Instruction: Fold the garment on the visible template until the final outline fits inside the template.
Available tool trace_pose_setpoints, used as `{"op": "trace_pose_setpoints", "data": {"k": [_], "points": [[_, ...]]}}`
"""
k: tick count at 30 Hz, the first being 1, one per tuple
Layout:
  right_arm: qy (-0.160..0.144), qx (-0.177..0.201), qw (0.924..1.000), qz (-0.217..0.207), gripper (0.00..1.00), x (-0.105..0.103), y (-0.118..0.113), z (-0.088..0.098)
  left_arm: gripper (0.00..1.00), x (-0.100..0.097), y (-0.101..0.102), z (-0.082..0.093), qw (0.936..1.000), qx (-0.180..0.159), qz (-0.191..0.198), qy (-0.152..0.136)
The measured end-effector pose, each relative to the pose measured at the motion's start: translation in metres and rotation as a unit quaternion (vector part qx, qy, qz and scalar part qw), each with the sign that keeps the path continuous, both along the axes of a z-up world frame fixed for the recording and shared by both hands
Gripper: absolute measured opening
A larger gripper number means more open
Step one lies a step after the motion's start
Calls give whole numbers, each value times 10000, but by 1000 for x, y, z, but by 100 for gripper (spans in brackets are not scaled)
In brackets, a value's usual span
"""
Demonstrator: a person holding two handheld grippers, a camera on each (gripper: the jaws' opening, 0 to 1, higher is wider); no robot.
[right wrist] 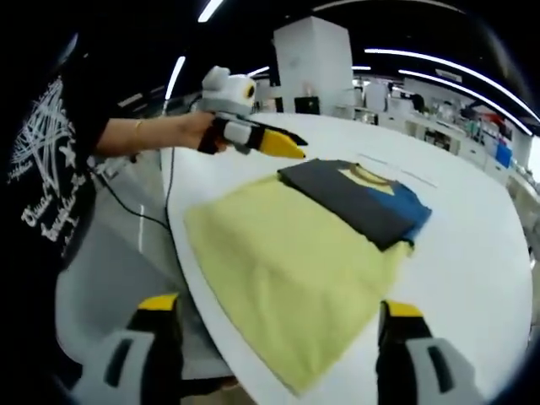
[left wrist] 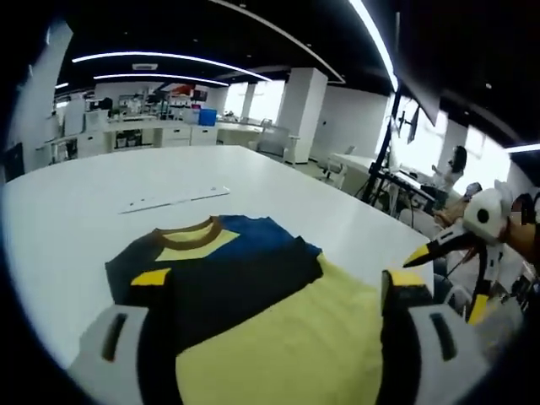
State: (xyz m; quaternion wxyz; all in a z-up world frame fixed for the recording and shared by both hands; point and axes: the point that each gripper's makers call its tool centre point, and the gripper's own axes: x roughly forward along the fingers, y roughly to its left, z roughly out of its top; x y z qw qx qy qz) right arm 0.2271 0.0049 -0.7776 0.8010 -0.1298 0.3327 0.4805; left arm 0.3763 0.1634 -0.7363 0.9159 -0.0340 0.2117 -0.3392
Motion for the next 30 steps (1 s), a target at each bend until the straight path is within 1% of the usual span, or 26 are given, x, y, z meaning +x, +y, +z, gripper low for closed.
{"op": "trace_pose_setpoints", "data": {"k": [4, 6, 7, 9, 12, 14, 17, 21, 23, 26, 28, 30], "points": [[48, -81, 9999, 93, 96, -3, 2, -3, 99, -16, 8, -1, 9999, 11, -112, 34], [28, -134, 9998, 135, 94, -4, 2, -4, 98, -28, 8, -4, 9995, -16, -287, 129], [32, -152, 9998, 138, 93, -4, 2, -4, 98, -34, 10, -7, 9991, -46, -347, 222], [46, -160, 9997, 150, 92, -5, 3, -5, 97, -41, 14, -10, 9988, -65, -409, 251], [33, -179, 9997, 164, 90, -7, 4, -7, 95, -59, 17, -15, 9982, 39, -538, 265], [38, -210, 9996, 172, 88, -8, 4, -10, 93, -67, 21, -19, 9978, 93, -588, 276], [17, -320, 9993, 189, 86, -10, 3, -15, 90, -80, 25, -23, 9973, 68, -652, 344], [27, -353, 9991, 227, 83, -14, 4, -18, 85, -93, 38, -35, 9964, 129, -683, 483], [46, -382, 9990, 236, 81, -17, 3, -21, 83, -101, 42, -38, 9961, 199, -686, 518], [42, -453, 9987, 234, 79, -19, -1, -25, 82, -112, 46, -40, 9960, 223, -656, 557], [22, -504, 9985, 226, 76, -20, -2, -28, 81, -119, 53, -48, 9957, 213, -615, 664], [23, -547, 9983, 219, 75, -20, -3, -30, 79, -129, 56, -54, 9945, 277, -622, 800]]}}
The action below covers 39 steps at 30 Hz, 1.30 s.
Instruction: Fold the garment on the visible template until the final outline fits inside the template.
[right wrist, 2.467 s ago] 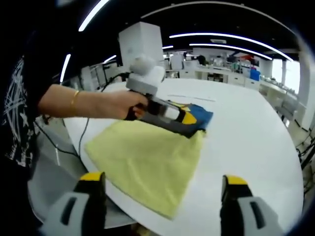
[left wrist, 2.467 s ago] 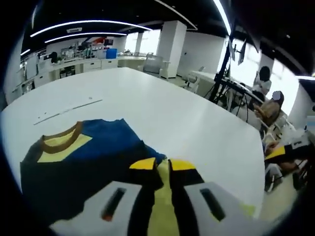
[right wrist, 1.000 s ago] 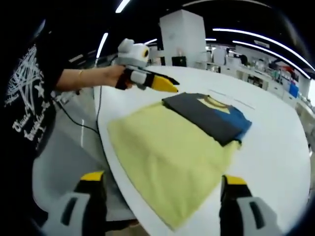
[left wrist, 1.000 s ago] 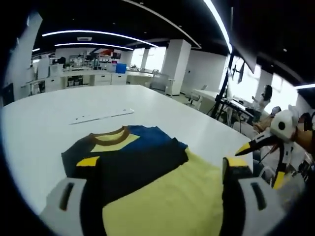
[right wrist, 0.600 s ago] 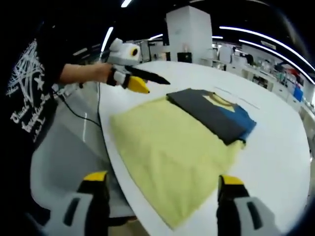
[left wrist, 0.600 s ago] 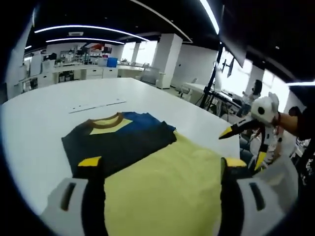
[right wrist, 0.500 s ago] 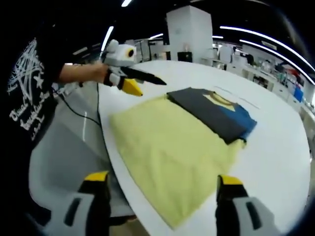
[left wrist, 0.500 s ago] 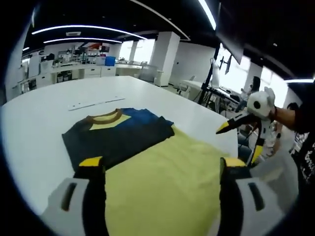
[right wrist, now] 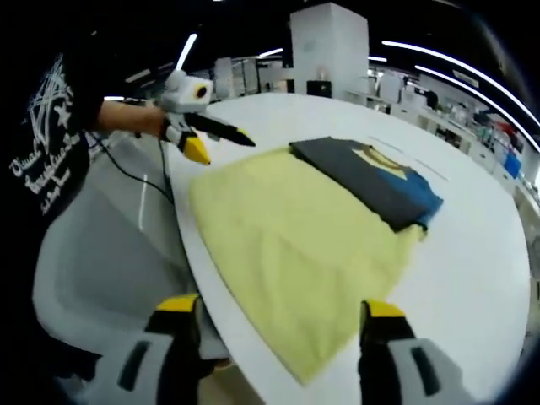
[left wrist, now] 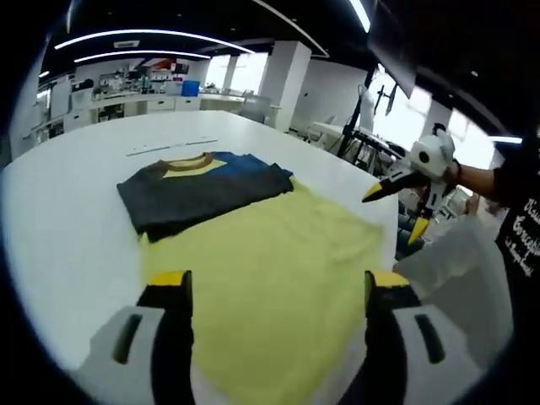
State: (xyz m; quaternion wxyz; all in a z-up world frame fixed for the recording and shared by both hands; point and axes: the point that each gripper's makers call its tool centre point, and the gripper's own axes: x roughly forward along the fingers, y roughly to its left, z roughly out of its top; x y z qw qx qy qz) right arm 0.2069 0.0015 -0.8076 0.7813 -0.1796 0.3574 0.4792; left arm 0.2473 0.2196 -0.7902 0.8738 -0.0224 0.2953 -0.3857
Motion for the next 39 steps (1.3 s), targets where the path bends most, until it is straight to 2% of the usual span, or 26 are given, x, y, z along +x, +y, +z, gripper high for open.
{"op": "trace_pose_setpoints", "data": {"k": [6, 13, 17, 20, 24, 29, 35, 39], "points": [[22, -161, 9998, 112, 70, -3, -2, -9, 75, -23, 3, -7, 9996, 244, -174, 0], [66, -186, 9997, 139, 62, -3, -2, -13, 67, -30, 3, -10, 9989, 339, -333, -25], [59, -254, 9995, 149, 59, -3, -6, -17, 64, -37, 10, -18, 9964, 630, -551, -99], [89, -323, 9994, 125, 58, -5, -9, -23, 63, -43, 13, -22, 9954, 712, -632, -105], [47, -507, 9986, 166, 55, -4, -13, -29, 59, -45, 21, -33, 9909, 1006, -889, -116], [30, -571, 9982, 159, 53, -2, -16, -32, 58, -46, 24, -36, 9893, 1046, -1007, -109], [7, -652, 9977, 161, 53, 1, -20, -36, 57, -54, 31, -49, 9824, 1393, -1245, -77], [-18, -779, 9967, 217, 52, 0, -21, -40, 54, -54, 36, -56, 9795, 1578, -1249, -77]]}}
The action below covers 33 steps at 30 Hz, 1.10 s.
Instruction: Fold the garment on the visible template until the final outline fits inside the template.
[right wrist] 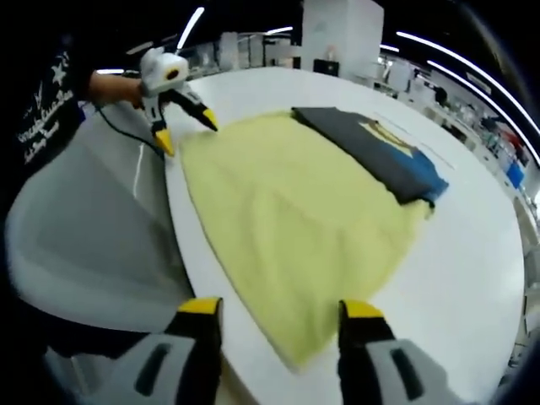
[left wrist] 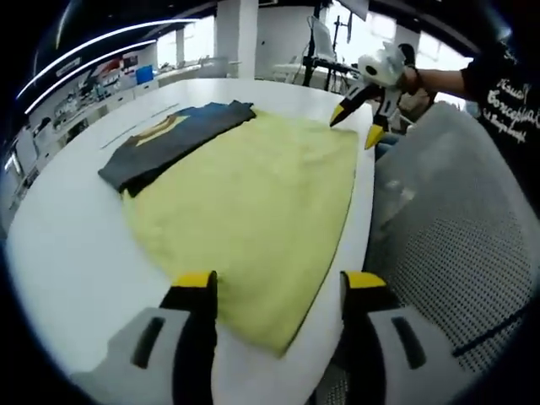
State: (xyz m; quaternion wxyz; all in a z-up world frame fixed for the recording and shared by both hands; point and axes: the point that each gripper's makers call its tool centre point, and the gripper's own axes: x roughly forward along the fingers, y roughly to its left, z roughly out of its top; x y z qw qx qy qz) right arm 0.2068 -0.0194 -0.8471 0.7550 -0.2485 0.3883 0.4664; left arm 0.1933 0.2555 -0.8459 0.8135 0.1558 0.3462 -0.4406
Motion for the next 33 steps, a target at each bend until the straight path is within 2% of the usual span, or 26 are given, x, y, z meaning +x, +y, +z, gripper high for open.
{"op": "trace_pose_setpoints", "data": {"k": [7, 13, 20, 24, 26, 29, 33], "points": [[24, 18, 10000, -63, 52, 2, -2, -3, 52, -6, -2, -3, 9989, 424, -155, -111], [36, 8, 10000, -81, 50, 3, -3, -5, 49, -3, -2, -1, 9992, 364, -114, -125], [-1, -19, 10000, -97, 42, 9, -6, -5, 42, 2, -4, 2, 9993, 345, 47, -115], [11, -26, 10000, -28, 38, 8, -5, -5, 34, 6, -5, 3, 9994, 299, 140, -100], [15, -14, 10000, -11, 31, 8, -4, -5, 32, 8, -2, 1, 9994, 292, 176, -98], [-4, -13, 10000, -10, 27, 10, -4, -5, 29, 9, 2, -1, 9993, 294, 220, -120], [-48, -25, 10000, 4, 16, 12, -3, -5, 12, 14, 6, -3, 9991, 273, 306, -81]]}}
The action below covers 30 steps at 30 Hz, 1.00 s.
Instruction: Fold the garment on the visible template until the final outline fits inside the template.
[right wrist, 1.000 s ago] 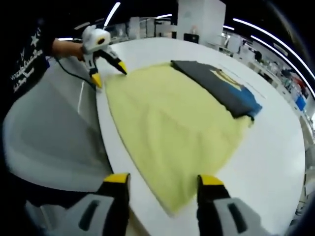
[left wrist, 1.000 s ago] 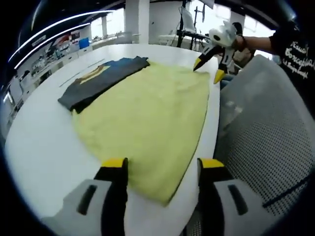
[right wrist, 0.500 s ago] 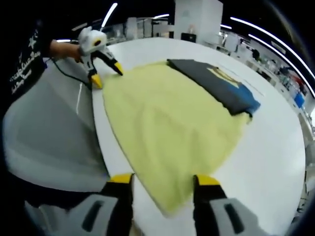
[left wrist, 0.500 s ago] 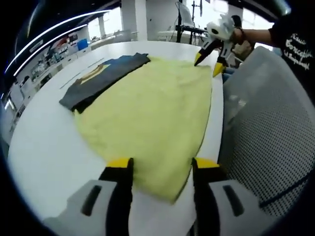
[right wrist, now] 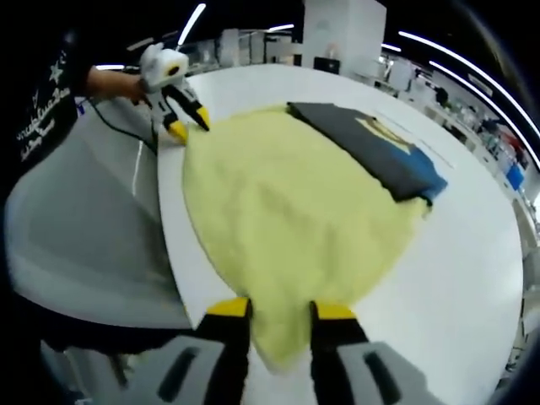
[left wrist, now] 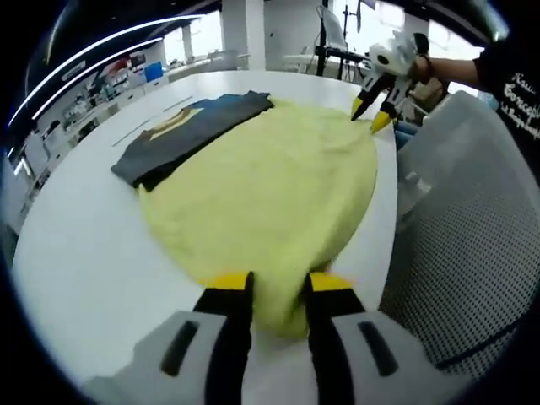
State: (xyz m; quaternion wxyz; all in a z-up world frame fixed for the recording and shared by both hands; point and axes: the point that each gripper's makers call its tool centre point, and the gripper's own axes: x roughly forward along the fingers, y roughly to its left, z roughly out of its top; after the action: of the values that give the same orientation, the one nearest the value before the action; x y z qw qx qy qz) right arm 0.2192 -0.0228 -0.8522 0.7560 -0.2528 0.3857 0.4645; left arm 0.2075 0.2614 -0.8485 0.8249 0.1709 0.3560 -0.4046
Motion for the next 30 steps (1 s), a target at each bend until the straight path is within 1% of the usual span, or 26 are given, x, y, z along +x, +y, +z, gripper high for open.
{"op": "trace_pose_setpoints", "data": {"k": [2, 6, 11, 14, 18, 22, 26, 30], "points": [[-46, -19, 10000, 2, 9, 2, 0, 0, 5, 1, 0, -1, 10000, 9, 5, 15], [-103, -19, 9999, -50, 2, 7, 0, 0, 2, 5, 2, -3, 10000, 52, 22, -23], [-141, -30, 9999, -41, 0, 9, 1, 2, 0, 12, 5, 1, 9998, 27, 179, -105], [-141, -7, 9999, -38, 0, 8, 0, 5, 0, 13, 5, 2, 9997, -31, 240, -65], [-116, 34, 9999, -43, 0, 5, 0, 8, 0, 9, 4, 5, 9998, -9, 206, -73], [-93, 30, 10000, -18, 0, 0, 0, 9, 0, 8, 4, 10, 9995, -41, 270, -139], [-145, 66, 9998, -79, 0, -4, -1, 13, 0, 2, 3, 13, 9995, 21, 237, -226], [-176, 129, 9997, -136, 0, -7, -2, 17, 0, 1, 3, 18, 9993, 46, 228, -291]]}}
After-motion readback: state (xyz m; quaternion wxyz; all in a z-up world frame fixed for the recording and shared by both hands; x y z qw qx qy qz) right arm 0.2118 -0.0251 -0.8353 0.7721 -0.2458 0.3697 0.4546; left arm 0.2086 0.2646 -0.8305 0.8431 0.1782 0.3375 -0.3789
